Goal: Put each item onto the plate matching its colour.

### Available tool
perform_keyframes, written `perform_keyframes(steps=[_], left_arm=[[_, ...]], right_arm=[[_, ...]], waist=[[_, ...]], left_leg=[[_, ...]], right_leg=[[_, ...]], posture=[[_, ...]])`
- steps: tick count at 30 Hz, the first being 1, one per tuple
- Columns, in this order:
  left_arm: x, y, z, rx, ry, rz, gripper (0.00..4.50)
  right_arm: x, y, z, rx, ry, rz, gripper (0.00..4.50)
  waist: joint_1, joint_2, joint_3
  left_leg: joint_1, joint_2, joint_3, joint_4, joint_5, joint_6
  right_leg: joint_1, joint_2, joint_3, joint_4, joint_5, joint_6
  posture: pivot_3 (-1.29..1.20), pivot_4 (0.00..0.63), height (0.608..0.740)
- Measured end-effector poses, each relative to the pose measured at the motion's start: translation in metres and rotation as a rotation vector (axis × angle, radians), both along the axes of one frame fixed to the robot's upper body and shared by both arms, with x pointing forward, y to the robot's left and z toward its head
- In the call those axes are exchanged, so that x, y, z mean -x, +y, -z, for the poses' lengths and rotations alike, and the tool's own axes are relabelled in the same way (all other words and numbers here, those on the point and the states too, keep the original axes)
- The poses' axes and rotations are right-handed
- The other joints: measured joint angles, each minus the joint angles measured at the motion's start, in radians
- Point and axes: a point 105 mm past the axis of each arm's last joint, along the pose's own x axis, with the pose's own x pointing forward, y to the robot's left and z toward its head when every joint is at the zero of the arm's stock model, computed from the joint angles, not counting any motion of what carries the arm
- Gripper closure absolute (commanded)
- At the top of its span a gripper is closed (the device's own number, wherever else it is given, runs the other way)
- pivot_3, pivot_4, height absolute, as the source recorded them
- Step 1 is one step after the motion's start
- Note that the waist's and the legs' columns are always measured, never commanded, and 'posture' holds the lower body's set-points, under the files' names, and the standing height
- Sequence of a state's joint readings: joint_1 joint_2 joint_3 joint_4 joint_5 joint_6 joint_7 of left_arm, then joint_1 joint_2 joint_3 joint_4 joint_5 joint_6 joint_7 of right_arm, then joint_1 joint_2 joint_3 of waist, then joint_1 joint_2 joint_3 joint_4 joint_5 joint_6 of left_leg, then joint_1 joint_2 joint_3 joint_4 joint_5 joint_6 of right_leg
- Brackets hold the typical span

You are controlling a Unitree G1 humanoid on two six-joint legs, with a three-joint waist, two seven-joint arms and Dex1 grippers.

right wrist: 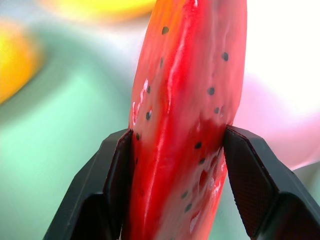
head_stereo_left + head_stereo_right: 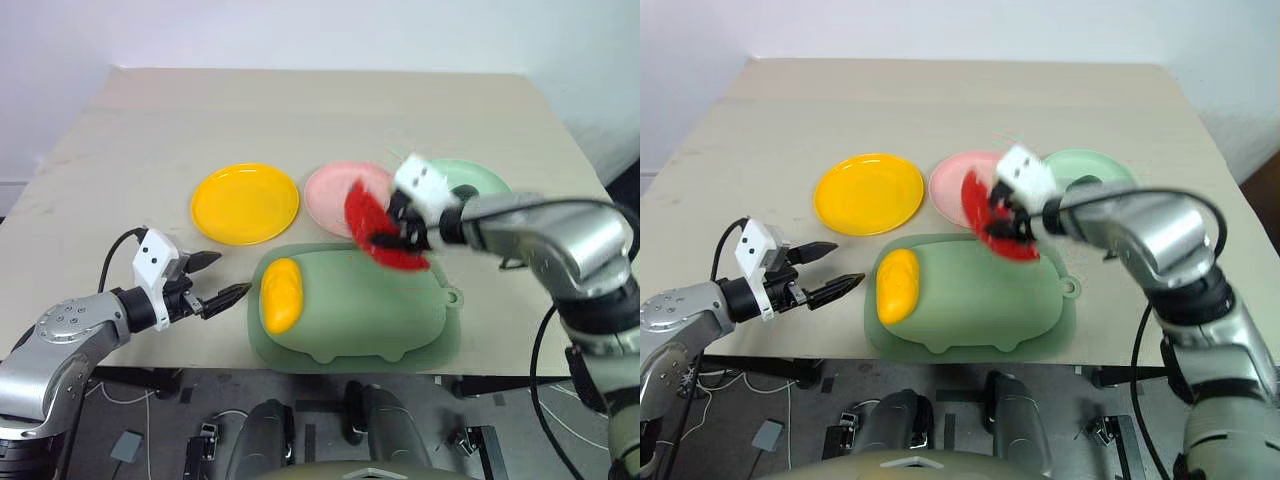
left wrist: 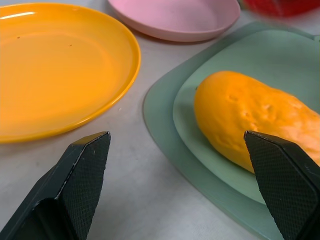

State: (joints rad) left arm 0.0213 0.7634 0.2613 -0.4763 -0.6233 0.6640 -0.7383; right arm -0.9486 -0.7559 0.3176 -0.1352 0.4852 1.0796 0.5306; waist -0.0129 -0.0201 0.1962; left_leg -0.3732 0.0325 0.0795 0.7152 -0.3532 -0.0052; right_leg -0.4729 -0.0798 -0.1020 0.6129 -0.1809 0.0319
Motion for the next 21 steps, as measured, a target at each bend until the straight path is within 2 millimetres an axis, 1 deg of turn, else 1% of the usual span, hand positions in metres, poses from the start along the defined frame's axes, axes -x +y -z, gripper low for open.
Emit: perform_keyframes(steps=[2,5,8,10,12,13,14,18,21], left_arm=[[0.000,0.001,-0.001,-0.001,-0.002,-0.002,0.00],[-0.003,-0.001,-0.005,-0.001,-0.018,0.006,0.00],[-0.003,-0.002,-0.006,-0.002,-0.020,0.007,0.00],[-0.003,-0.002,-0.005,-0.002,-0.018,0.007,0.00],[-0.001,-0.002,-0.004,-0.005,-0.012,0.007,0.00],[0.000,-0.002,-0.004,-0.003,-0.009,0.009,0.00],[0.002,-0.002,-0.005,-0.001,-0.002,0.013,0.00],[0.009,-0.007,-0.014,0.032,0.009,0.027,0.00],[0.012,-0.014,-0.020,0.053,0.024,0.024,0.00]], right_arm=[[-0.019,0.002,0.002,0.005,-0.018,0.005,2.01],[-0.042,0.012,0.026,0.008,0.032,-0.015,2.01],[-0.054,0.014,0.043,0.017,0.060,-0.029,2.01],[-0.060,0.012,0.046,0.035,0.049,-0.031,1.32],[-0.066,0.011,0.045,0.061,0.015,-0.043,0.75],[-0.067,0.012,0.044,0.070,0.001,-0.056,0.34],[-0.066,0.014,0.043,0.076,-0.016,-0.079,0.02],[-0.063,0.023,0.033,0.081,-0.087,-0.164,0.02],[-0.061,0.024,0.018,0.034,-0.168,-0.174,0.02]], waist=[[0.000,0.000,0.000],[-0.001,0.000,0.000],[0.001,0.000,0.000],[0.001,0.000,0.000],[-0.001,0.001,0.000],[-0.001,0.001,0.000],[-0.002,0.001,0.000],[-0.002,0.001,0.001],[0.001,0.001,0.001]], left_leg=[[0.000,0.000,0.000,0.000,0.000,0.000],[0.000,0.000,0.001,0.001,0.000,0.000],[-0.001,0.000,0.000,0.000,0.000,0.000],[-0.001,0.000,0.001,0.001,0.000,0.000],[-0.001,0.000,0.001,0.001,0.000,0.000],[-0.001,0.000,0.001,0.000,0.000,0.000],[-0.001,0.001,0.001,0.000,0.000,0.000],[0.000,0.001,0.000,0.000,0.001,-0.001],[0.000,0.001,0.000,0.001,0.003,-0.005]], right_leg=[[0.000,0.000,0.000,0.000,0.000,0.000],[0.000,-0.001,0.000,0.000,0.000,0.000],[0.000,-0.001,0.000,0.000,0.000,0.000],[0.000,-0.002,0.000,0.000,0.000,0.000],[0.000,-0.002,0.000,0.000,0.000,0.000],[0.000,-0.002,0.000,0.000,0.000,0.000],[0.000,-0.002,0.000,0.001,0.000,0.000],[0.000,-0.002,0.000,0.002,0.000,0.000],[0.000,-0.002,0.000,0.002,0.000,0.000]], posture=[[0.00,0.150,0.740],[0.00,0.150,0.740],[0.00,0.150,0.740],[0.00,0.150,0.740],[0.00,0.150,0.740],[0.00,0.150,0.740],[0.00,0.150,0.740],[0.00,0.150,0.740],[0.00,0.150,0.740]])
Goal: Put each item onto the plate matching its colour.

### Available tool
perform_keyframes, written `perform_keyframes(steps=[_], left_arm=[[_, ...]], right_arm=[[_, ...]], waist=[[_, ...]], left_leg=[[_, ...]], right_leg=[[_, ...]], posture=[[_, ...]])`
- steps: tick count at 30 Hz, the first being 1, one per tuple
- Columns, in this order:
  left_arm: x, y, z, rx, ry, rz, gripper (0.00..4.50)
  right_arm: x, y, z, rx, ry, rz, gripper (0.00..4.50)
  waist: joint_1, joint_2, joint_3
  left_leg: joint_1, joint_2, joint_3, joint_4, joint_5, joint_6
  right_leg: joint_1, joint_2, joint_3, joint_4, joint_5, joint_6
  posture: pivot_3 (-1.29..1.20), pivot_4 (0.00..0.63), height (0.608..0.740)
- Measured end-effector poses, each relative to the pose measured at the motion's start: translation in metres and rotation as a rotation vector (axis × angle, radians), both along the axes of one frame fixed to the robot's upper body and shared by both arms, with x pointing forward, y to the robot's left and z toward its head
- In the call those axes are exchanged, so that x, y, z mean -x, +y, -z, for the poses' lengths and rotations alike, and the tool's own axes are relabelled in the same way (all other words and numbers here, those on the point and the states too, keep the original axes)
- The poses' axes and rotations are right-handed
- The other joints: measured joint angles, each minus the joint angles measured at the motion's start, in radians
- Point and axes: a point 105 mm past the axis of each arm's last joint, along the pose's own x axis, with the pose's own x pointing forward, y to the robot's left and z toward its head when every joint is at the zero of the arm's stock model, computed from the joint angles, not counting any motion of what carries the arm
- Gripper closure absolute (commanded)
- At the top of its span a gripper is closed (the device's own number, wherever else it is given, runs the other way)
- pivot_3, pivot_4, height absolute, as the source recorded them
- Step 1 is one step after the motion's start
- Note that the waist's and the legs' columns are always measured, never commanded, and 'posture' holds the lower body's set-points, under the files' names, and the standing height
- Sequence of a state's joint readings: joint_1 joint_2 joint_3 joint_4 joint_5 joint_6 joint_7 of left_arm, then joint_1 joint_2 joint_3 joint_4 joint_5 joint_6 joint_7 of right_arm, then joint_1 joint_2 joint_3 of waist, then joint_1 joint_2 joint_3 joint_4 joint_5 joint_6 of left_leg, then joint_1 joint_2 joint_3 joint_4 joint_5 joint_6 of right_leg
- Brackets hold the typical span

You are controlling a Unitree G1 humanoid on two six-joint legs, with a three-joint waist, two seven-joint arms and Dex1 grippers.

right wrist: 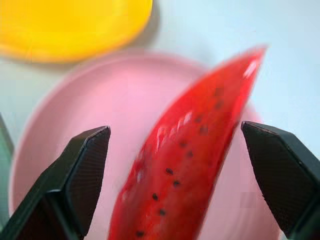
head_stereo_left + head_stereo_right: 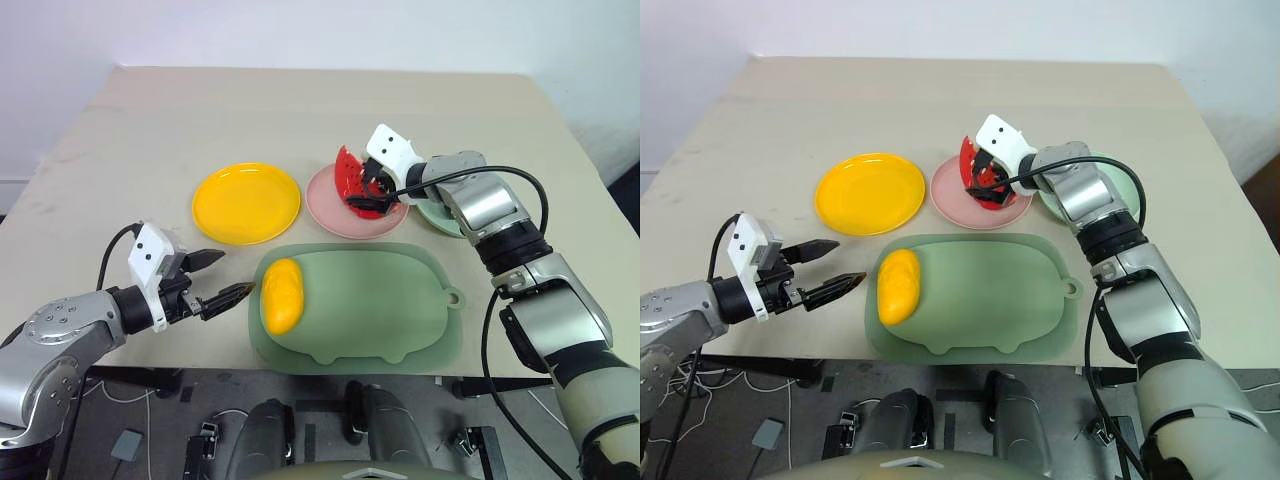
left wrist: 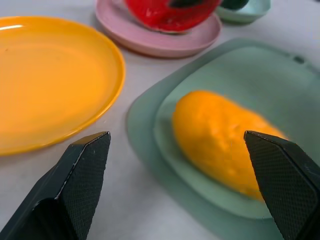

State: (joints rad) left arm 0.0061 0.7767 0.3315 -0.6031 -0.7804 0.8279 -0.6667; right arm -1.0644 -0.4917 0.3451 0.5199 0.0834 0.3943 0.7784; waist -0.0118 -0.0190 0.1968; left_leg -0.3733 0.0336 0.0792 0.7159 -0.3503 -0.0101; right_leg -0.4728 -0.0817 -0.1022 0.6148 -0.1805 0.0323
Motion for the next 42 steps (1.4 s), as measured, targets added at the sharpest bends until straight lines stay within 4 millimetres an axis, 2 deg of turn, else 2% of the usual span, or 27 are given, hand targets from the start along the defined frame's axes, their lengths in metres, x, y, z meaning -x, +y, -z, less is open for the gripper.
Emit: perform_keyframes(steps=[3,5,10,13,16,18,20,21,24,28,30,34,37,40,42], left_arm=[[-0.002,-0.012,-0.010,-0.027,-0.015,-0.025,0.00],[0.000,-0.028,-0.015,-0.046,-0.026,-0.018,0.00],[-0.003,-0.047,-0.001,-0.065,0.081,-0.072,0.00],[-0.003,-0.062,0.003,-0.084,0.121,-0.071,0.00],[-0.002,-0.064,0.013,-0.132,0.165,-0.100,0.00],[-0.002,-0.067,0.018,-0.142,0.191,-0.115,0.00],[-0.001,-0.072,0.022,-0.136,0.213,-0.115,0.00],[0.000,-0.073,0.025,-0.136,0.226,-0.117,0.00],[0.000,-0.074,0.031,-0.140,0.257,-0.133,0.00],[-0.003,-0.072,0.042,-0.184,0.303,-0.158,0.00],[-0.005,-0.069,0.050,-0.208,0.332,-0.175,0.00],[-0.011,-0.071,0.050,-0.209,0.328,-0.181,0.00],[-0.014,-0.071,0.052,-0.211,0.324,-0.183,0.58],[-0.017,-0.070,0.051,-0.214,0.312,-0.187,1.49],[-0.017,-0.069,0.051,-0.221,0.306,-0.186,1.59]], right_arm=[[0.004,0.000,-0.022,-0.060,-0.072,-0.011,0.02],[0.009,0.001,-0.035,-0.083,-0.118,-0.026,0.02],[0.016,-0.010,-0.041,-0.123,-0.148,-0.024,0.02],[0.040,-0.018,-0.046,-0.163,-0.160,-0.137,0.02],[0.062,-0.025,-0.050,-0.193,-0.107,-0.225,0.02],[0.090,-0.041,-0.041,-0.211,0.000,-0.300,0.02],[0.123,-0.048,-0.020,-0.225,0.151,-0.390,0.02],[0.140,-0.046,-0.009,-0.223,0.224,-0.444,0.02],[0.166,-0.041,0.014,-0.218,0.337,-0.494,0.02],[0.177,-0.035,0.025,-0.230,0.371,-0.480,0.02],[0.176,-0.034,0.027,-0.244,0.370,-0.456,0.02],[0.173,-0.032,0.029,-0.262,0.362,-0.412,0.02],[0.174,-0.032,0.031,-0.263,0.364,-0.395,0.00],[0.175,-0.032,0.034,-0.264,0.369,-0.385,0.00],[0.176,-0.032,0.034,-0.263,0.366,-0.379,0.00]], waist=[[0.003,0.000,0.000],[0.001,0.000,0.000],[0.001,-0.001,0.000],[0.006,0.000,0.000],[0.003,-0.001,0.000],[0.012,-0.001,0.000],[0.022,-0.001,0.000],[0.023,-0.001,0.000],[0.020,-0.001,0.000],[0.024,-0.002,0.000],[0.024,-0.002,0.000],[0.026,-0.002,0.000],[0.027,-0.002,0.000],[0.026,-0.002,0.000],[0.026,-0.002,0.000]], left_leg=[[0.000,0.000,-0.001,0.000,0.000,0.000],[0.001,0.000,-0.001,0.000,0.001,-0.001],[0.002,-0.001,-0.002,0.000,0.001,-0.002],[0.002,-0.002,-0.003,0.000,0.001,-0.002],[0.003,-0.002,-0.002,0.000,0.001,-0.002],[0.003,-0.002,-0.004,0.000,0.000,0.000],[0.004,-0.001,-0.004,0.000,-0.001,0.001],[0.005,-0.002,-0.004,0.000,-0.002,0.003],[0.013,-0.002,-0.002,0.000,-0.002,0.003],[0.017,-0.002,-0.003,0.000,-0.001,0.002],[0.017,-0.002,-0.002,0.000,-0.001,0.002],[0.017,-0.002,-0.002,-0.001,-0.001,0.002],[0.017,-0.002,-0.002,0.000,-0.001,0.002],[0.017,-0.002,-0.002,-0.001,-0.001,0.002],[0.017,-0.002,-0.002,-0.001,-0.001,0.002]], right_leg=[[0.001,0.000,0.000,0.000,0.000,0.000],[0.002,0.000,0.001,-0.001,0.000,0.000],[0.003,0.000,0.000,-0.001,0.000,0.001],[0.004,0.000,0.000,-0.001,0.000,0.001],[0.005,0.000,0.000,-0.001,0.001,0.001],[0.006,0.000,-0.001,-0.002,0.001,0.001],[0.007,0.001,-0.001,-0.003,0.001,0.001],[0.008,0.001,0.000,-0.002,0.001,0.001],[0.013,0.002,0.002,-0.002,0.000,0.001],[0.017,0.003,0.002,-0.002,-0.004,0.002],[0.017,0.002,0.003,-0.002,-0.004,0.002],[0.017,0.002,0.003,-0.002,-0.001,0.002],[0.017,0.002,0.003,-0.002,-0.002,-0.001],[0.017,0.002,0.003,-0.002,-0.004,0.002],[0.017,0.002,0.003,-0.002,-0.004,0.002]], posture=[[0.00,0.150,0.740],[0.00,0.150,0.740],[0.00,0.150,0.740],[0.00,0.150,0.740],[0.00,0.150,0.740],[0.00,0.150,0.740],[0.00,0.150,0.740],[0.00,0.150,0.740],[0.00,0.150,0.740],[0.00,0.150,0.740],[0.00,0.150,0.740],[0.00,0.150,0.740],[0.00,0.150,0.740],[0.00,0.150,0.740],[0.00,0.150,0.740]])
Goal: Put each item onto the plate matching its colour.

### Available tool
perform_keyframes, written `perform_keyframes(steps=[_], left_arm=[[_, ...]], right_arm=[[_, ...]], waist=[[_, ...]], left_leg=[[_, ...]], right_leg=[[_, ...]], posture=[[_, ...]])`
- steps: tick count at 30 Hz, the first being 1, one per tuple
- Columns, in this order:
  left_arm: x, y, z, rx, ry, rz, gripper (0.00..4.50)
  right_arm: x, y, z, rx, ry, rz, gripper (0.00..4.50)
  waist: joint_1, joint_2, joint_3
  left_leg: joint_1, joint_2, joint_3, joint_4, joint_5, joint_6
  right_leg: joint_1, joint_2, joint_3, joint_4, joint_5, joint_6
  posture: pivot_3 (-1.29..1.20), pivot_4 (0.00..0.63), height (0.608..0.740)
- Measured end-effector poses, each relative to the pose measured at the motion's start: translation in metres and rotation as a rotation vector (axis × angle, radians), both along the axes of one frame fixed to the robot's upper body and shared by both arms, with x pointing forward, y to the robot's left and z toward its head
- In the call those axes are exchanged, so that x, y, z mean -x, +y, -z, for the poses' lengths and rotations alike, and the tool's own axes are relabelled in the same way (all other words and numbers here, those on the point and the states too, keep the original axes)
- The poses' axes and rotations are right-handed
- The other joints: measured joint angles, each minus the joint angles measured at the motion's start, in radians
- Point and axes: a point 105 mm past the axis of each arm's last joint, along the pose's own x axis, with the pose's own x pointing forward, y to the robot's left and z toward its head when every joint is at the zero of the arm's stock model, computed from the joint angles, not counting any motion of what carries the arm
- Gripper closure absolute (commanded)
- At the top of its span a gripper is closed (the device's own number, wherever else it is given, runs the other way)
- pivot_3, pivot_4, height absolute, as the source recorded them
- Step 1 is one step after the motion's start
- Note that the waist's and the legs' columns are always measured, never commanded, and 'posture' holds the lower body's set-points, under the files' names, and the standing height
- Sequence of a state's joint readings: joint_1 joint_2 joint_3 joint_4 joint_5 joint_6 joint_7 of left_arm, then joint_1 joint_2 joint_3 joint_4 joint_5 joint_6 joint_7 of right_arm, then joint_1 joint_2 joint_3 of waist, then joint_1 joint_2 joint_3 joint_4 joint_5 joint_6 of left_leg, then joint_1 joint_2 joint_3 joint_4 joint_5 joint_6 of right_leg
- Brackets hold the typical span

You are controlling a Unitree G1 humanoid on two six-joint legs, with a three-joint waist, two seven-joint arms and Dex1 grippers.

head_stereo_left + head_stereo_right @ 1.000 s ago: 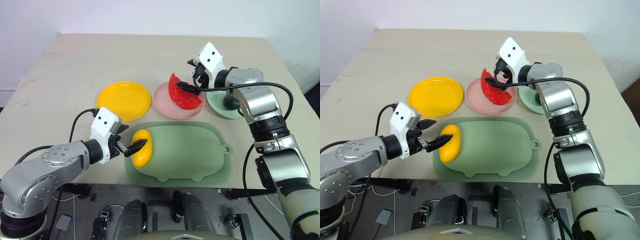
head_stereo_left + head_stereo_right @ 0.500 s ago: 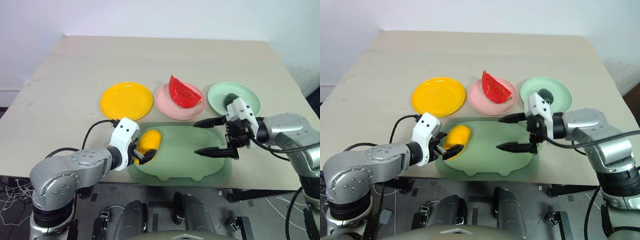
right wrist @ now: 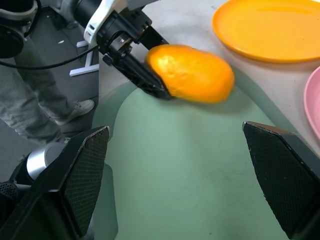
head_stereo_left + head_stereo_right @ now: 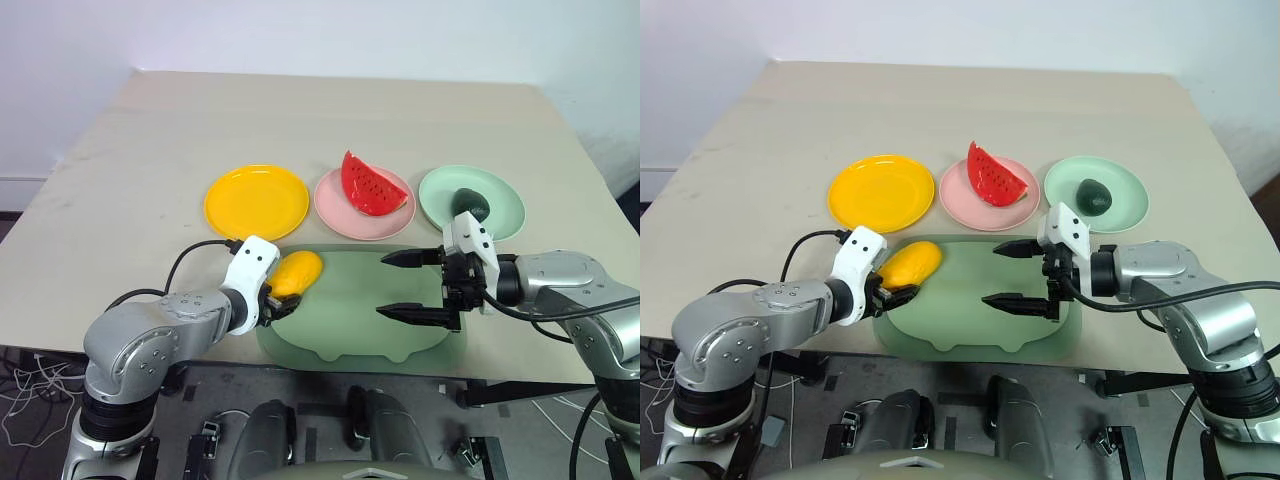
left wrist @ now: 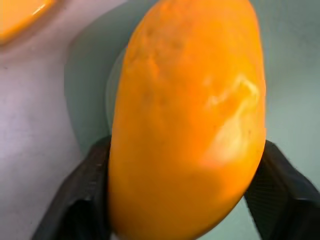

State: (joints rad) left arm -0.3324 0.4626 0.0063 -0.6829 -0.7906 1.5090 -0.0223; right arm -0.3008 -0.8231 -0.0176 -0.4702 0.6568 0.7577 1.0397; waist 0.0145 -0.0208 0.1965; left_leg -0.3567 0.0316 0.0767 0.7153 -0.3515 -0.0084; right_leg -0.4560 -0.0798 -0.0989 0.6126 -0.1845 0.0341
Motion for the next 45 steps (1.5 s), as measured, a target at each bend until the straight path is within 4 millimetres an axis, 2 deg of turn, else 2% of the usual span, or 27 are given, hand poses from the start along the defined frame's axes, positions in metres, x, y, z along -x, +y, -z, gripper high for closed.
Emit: perform_keyframes(steps=[5,8,12,14,17,22,24,27,33,36,40,42,45], left_arm=[[-0.002,0.001,-0.002,0.016,-0.005,0.009,1.59],[-0.011,0.001,-0.017,0.041,-0.049,0.011,1.59],[-0.043,0.010,-0.055,0.092,-0.179,-0.059,1.59],[-0.066,0.018,-0.061,0.092,-0.194,-0.131,1.59],[-0.093,0.030,-0.060,0.060,-0.187,-0.225,1.59],[-0.118,0.038,-0.041,-0.002,-0.142,-0.277,1.59],[-0.122,0.041,-0.033,-0.023,-0.128,-0.285,0.88],[-0.125,0.041,-0.028,-0.027,-0.123,-0.277,0.02],[-0.125,0.033,-0.030,0.005,-0.131,-0.252,0.02],[-0.121,0.032,-0.046,0.044,-0.170,-0.247,0.02],[-0.096,0.031,-0.073,0.105,-0.274,-0.168,0.02],[-0.083,0.037,-0.078,0.098,-0.307,-0.137,0.02],[-0.057,0.057,-0.076,0.048,-0.339,-0.091,0.02]], right_arm=[[-0.001,-0.001,0.001,0.002,0.001,0.016,0.00],[-0.001,-0.001,0.002,0.004,0.000,0.019,0.00],[-0.002,-0.002,0.001,0.007,-0.004,0.023,0.00],[-0.003,-0.002,0.001,0.010,-0.006,0.027,0.00],[-0.004,-0.002,0.001,0.010,-0.015,0.030,0.00],[-0.006,-0.003,0.003,0.013,-0.019,0.062,0.00],[-0.005,-0.005,0.006,0.014,-0.011,0.080,0.00],[-0.005,-0.009,0.007,0.012,-0.015,0.114,0.00],[-0.005,-0.017,0.003,0.017,-0.038,0.151,0.00],[-0.006,-0.019,0.002,0.027,-0.039,0.158,0.00],[-0.016,-0.038,0.004,0.042,-0.012,0.218,0.00],[-0.022,-0.049,0.002,0.037,-0.007,0.256,0.00],[-0.029,-0.067,0.004,0.046,0.003,0.311,0.00]], waist=[[0.000,0.000,0.000],[0.001,-0.001,0.001],[0.000,-0.001,0.001],[0.000,-0.001,0.001],[-0.001,-0.001,0.001],[-0.001,-0.001,0.001],[-0.001,-0.001,0.001],[-0.001,-0.001,0.001],[-0.001,-0.001,0.001],[-0.003,-0.002,0.001],[-0.004,-0.002,0.001],[-0.002,-0.002,0.001],[-0.006,-0.001,0.001]], left_leg=[[-0.001,0.000,0.000,0.000,0.000,0.000],[-0.001,0.000,0.000,0.000,0.000,0.000],[-0.001,0.000,0.000,0.000,0.000,0.000],[-0.001,0.000,0.000,0.000,0.000,0.000],[-0.002,0.000,0.001,-0.001,0.000,0.000],[-0.003,0.000,0.002,-0.001,-0.001,0.001],[-0.004,0.000,0.002,-0.001,-0.001,0.002],[-0.005,0.000,0.002,0.000,-0.001,0.002],[-0.004,0.000,0.002,0.000,-0.001,0.002],[-0.004,0.000,0.002,-0.001,-0.001,0.002],[-0.004,0.000,0.002,-0.001,-0.001,0.002],[-0.003,0.000,0.002,-0.001,-0.001,0.002],[-0.003,0.001,0.003,-0.002,-0.001,0.002]], right_leg=[[-0.001,0.000,0.000,0.000,0.000,0.000],[-0.001,0.000,0.000,0.000,0.000,0.000],[-0.001,0.000,0.000,0.000,0.000,0.000],[-0.002,0.000,-0.001,0.000,0.002,0.002],[-0.002,0.000,-0.001,-0.001,0.003,0.001],[-0.004,0.000,-0.001,-0.001,0.004,0.000],[-0.004,0.000,-0.001,-0.001,0.004,0.000],[-0.005,-0.001,-0.001,-0.001,0.004,0.000],[-0.005,-0.001,-0.001,-0.001,0.004,0.000],[-0.005,-0.001,-0.001,-0.001,0.004,0.000],[-0.005,-0.001,0.000,-0.001,0.004,0.000],[-0.005,-0.001,0.000,0.000,0.003,0.000],[-0.005,0.000,0.001,0.000,0.003,0.000]], posture=[[0.00,0.150,0.740],[0.00,0.150,0.740],[0.00,0.150,0.740],[0.00,0.150,0.740],[0.00,0.150,0.740],[0.00,0.150,0.740],[0.00,0.150,0.740],[0.00,0.150,0.740],[0.00,0.150,0.740],[0.00,0.150,0.740],[0.00,0.150,0.740],[0.00,0.150,0.740],[0.00,0.150,0.740]])
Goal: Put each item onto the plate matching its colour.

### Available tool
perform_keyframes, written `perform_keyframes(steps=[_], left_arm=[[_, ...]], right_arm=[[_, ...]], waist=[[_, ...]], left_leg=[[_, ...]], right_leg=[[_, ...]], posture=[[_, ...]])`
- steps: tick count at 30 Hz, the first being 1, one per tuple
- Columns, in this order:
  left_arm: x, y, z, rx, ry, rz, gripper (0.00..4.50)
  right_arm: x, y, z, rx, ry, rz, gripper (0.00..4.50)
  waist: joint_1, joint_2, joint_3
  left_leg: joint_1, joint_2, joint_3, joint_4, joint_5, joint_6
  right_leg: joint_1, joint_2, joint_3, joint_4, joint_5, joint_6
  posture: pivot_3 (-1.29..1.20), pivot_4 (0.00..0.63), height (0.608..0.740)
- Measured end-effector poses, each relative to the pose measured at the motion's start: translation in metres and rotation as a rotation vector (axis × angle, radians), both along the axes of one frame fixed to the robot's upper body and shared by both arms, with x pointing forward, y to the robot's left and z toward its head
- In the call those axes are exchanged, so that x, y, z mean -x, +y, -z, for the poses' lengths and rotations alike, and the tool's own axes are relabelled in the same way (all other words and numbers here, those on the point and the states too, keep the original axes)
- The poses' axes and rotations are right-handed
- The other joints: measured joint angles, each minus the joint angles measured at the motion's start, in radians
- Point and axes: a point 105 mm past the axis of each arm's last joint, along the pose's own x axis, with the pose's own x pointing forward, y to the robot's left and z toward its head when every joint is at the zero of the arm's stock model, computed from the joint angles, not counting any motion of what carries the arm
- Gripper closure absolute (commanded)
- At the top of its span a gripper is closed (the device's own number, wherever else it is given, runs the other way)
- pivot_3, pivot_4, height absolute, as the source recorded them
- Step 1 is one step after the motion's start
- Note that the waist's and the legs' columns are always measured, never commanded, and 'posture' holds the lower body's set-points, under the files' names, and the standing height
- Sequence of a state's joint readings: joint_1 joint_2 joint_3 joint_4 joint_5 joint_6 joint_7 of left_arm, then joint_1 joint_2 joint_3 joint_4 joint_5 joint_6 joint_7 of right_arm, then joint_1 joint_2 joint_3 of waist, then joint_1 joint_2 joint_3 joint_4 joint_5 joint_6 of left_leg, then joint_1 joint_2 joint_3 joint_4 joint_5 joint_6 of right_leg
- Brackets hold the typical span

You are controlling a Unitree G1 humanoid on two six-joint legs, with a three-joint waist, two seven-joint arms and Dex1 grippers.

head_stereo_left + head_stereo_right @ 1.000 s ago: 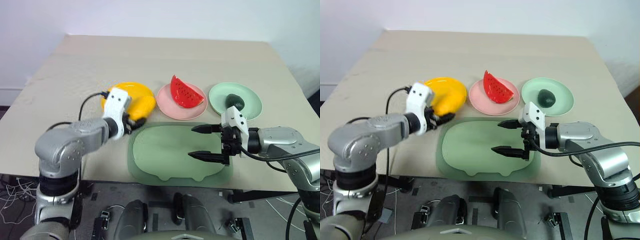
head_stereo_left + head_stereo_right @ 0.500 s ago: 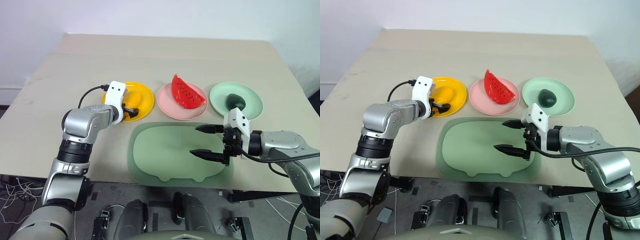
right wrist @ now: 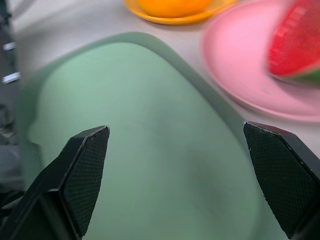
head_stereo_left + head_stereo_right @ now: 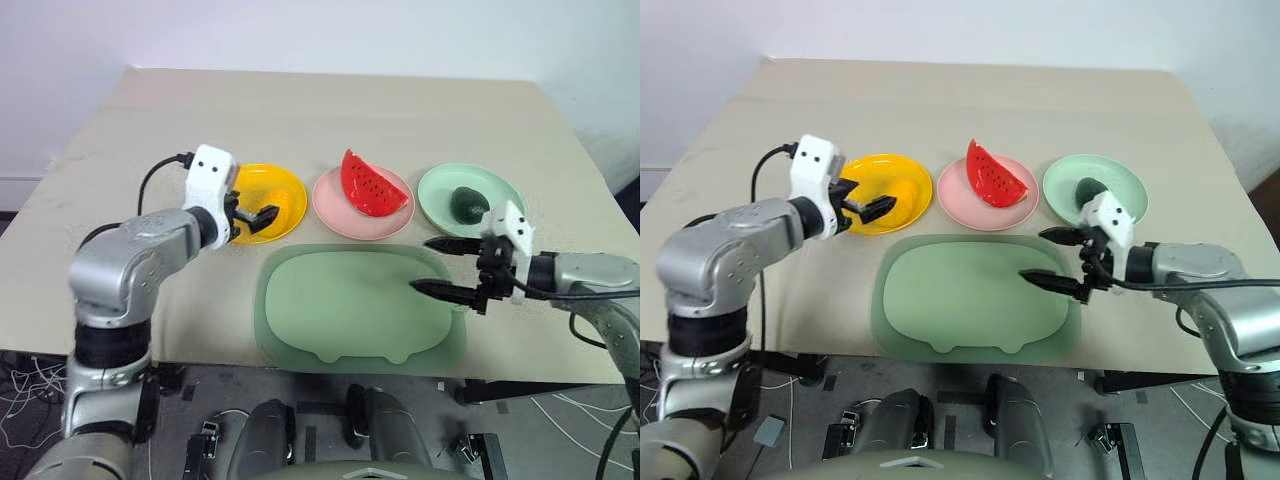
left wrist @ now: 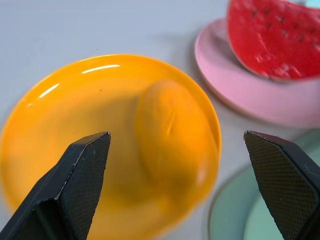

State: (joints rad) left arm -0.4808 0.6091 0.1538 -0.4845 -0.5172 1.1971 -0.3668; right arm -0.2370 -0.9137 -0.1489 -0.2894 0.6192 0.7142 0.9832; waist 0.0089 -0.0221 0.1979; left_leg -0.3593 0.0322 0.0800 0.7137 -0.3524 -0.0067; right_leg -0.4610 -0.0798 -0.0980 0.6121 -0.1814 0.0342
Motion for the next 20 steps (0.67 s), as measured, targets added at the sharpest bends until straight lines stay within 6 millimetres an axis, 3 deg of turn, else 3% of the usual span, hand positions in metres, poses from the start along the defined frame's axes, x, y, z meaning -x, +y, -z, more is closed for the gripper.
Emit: perform_keyframes(steps=[5,9,11,20], left_arm=[[0.036,0.032,0.008,-0.050,-0.069,0.054,0.02],[0.067,0.044,0.043,-0.011,0.028,0.113,0.02],[0.076,0.044,0.051,-0.003,0.047,0.143,0.02],[0.067,0.037,0.042,0.073,-0.053,0.155,0.02]], right_arm=[[-0.008,-0.031,0.005,-0.007,0.016,0.113,0.00],[0.004,-0.050,0.013,-0.030,0.000,0.164,0.00],[0.011,-0.055,0.017,-0.034,0.010,0.167,0.00],[0.022,-0.065,0.024,-0.052,0.043,0.199,0.00]], waist=[[0.008,0.000,0.000],[0.012,0.000,0.000],[0.012,0.000,0.000],[0.004,0.001,0.000]], left_leg=[[0.000,0.000,0.000,0.000,0.000,0.000],[-0.001,0.000,0.000,0.000,-0.001,0.002],[-0.001,0.001,0.000,0.001,-0.001,0.002],[0.000,0.001,0.001,0.000,-0.001,0.002]], right_leg=[[0.000,-0.001,0.000,-0.001,-0.002,-0.003],[0.000,-0.002,0.000,-0.002,-0.004,0.000],[0.000,-0.002,0.000,-0.002,-0.005,0.000],[0.000,-0.001,0.000,-0.002,-0.004,0.001]], posture=[[0.00,0.150,0.740],[0.00,0.150,0.740],[0.00,0.150,0.740],[0.00,0.150,0.740]])
